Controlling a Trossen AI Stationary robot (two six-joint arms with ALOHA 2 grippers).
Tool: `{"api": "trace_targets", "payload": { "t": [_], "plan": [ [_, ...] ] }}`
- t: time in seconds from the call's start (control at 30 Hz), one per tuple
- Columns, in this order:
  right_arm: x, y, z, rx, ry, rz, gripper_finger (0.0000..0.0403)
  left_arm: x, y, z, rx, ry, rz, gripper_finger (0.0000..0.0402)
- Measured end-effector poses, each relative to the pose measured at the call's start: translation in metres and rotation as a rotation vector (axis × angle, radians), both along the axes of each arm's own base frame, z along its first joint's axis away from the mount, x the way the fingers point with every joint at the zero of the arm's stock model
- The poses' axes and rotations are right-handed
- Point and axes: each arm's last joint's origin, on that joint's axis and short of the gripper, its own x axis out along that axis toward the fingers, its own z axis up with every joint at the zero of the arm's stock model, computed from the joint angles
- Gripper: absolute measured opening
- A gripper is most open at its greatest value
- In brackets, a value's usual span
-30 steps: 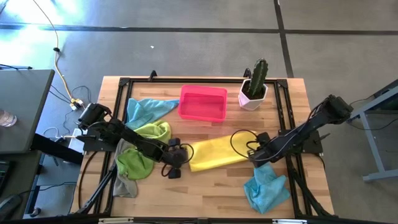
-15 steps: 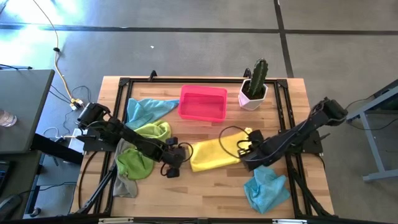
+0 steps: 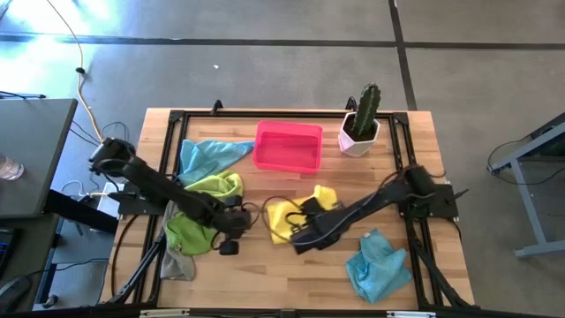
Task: Fold microfiber towels
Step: Fold the yellow microfiber cloth on the table
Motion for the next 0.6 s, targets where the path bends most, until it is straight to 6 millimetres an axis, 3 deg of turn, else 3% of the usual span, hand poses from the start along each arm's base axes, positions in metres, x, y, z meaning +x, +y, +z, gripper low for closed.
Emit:
{"api": "trace_targets", "payload": {
  "t": [0.27, 0.6],
  "plan": [
    [0.053, 0.016, -0.008, -0.005, -0.037, 0.123, 0.0000, -0.024, -0.016, 0.033, -0.030, -0.088, -0.080, 0.0076],
    [0.080, 0.021, 0.015, -0.035, -0.158, 0.212, 0.0000, -0.043, -0.026, 0.055, -0.081, -0.158, -0.107, 0.0076]
  ]
}}
